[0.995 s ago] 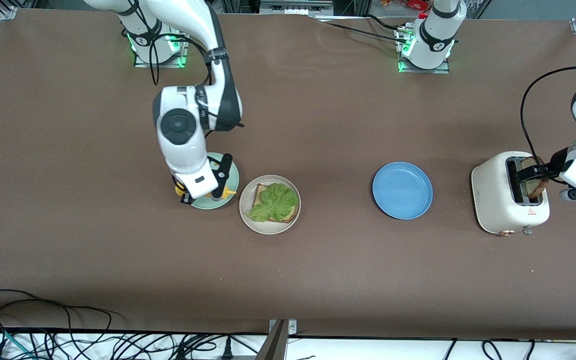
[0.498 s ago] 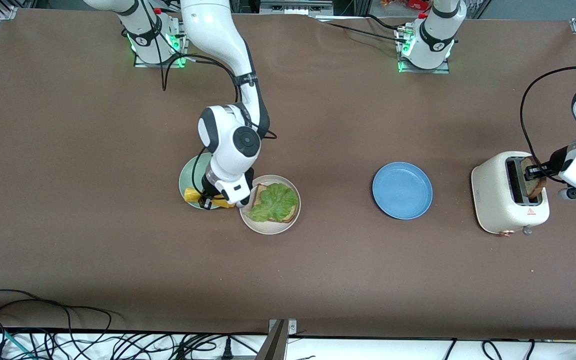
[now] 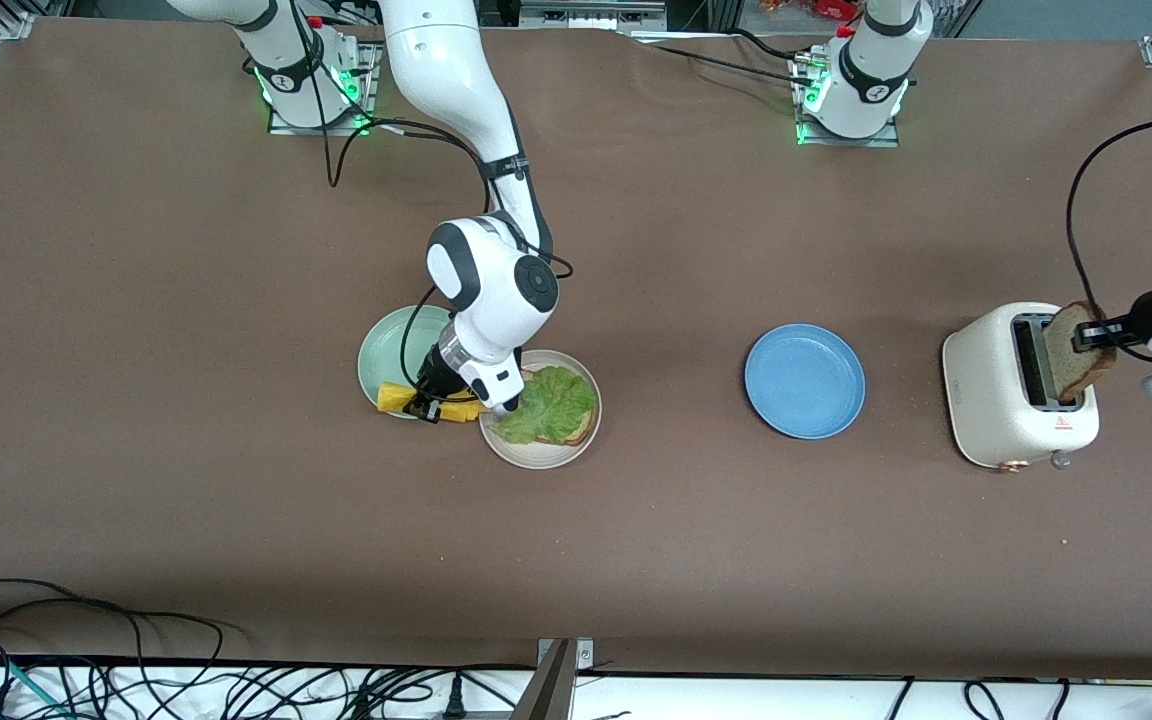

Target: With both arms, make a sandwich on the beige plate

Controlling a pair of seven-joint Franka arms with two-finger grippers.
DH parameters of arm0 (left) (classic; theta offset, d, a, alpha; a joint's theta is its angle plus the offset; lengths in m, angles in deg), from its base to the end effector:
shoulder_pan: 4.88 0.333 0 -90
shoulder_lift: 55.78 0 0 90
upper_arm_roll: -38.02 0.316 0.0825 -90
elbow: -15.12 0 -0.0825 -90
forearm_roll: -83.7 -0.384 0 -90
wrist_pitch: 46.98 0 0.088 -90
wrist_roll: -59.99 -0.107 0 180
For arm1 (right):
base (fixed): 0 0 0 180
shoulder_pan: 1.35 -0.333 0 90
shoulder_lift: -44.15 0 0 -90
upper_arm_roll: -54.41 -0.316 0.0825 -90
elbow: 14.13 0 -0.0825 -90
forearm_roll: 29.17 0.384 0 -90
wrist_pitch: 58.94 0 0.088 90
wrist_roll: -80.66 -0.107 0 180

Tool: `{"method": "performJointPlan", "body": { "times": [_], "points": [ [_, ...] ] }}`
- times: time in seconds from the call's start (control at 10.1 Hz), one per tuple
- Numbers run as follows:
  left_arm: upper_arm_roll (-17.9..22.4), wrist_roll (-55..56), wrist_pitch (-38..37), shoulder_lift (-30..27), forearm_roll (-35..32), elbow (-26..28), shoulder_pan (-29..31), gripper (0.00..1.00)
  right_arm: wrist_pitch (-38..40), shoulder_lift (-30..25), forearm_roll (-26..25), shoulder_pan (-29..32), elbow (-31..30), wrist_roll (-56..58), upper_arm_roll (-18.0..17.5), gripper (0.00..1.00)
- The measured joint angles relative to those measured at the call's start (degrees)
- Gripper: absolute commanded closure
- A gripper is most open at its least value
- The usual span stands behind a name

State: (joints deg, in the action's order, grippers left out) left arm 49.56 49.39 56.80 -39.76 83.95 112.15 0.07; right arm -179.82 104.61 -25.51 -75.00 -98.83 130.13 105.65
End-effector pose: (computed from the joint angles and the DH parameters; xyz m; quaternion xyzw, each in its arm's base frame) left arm 0.5985 0.1667 0.4229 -0.9954 -0.0502 0.0818 0.0068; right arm 0.5902 0.3803 0.2057 0.6915 0.6322 -0.1092 0.3320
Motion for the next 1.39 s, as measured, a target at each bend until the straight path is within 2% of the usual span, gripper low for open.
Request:
{"method": "performJointPlan", "body": {
  "times": [0.3,0.5,0.8,1.0,1.19,1.39],
  "points": [
    [-0.5,0.0,-10.5,3.6,0.3,-11.9,-0.6,1.0,0.6,-0.5,0.0,0.1,0.8,1.4,1.1,1.0],
    [-0.7,-1.0,-12.5,5.5,6.6,-14.4,-1.0,1.0,4.7,-4.0,2.3,0.7,1.4,7.7,4.0,1.0],
    [-2.7,-5.6,-17.5,7.4,23.9,-14.7,-2.5,1.0,12.5,-12.9,14.3,6.2,1.1,25.6,9.6,1.0],
    [-7.8,-5.7,-18.5,11.1,33.9,-14.6,-3.5,1.0,15.7,-17.9,22.8,11.6,-1.7,36.5,11.9,1.0],
    [-12.6,-4.8,-18.4,15.8,41.8,-14.7,-5.6,1.0,16.5,-22.8,31.0,15.8,-9.0,45.8,14.0,1.0],
    [-13.6,-3.0,-15.6,18.5,46.3,-15.0,-10.9,1.0,17.6,-27.6,38.8,20.5,-18.1,56.7,15.0,1.0]
  ]
}}
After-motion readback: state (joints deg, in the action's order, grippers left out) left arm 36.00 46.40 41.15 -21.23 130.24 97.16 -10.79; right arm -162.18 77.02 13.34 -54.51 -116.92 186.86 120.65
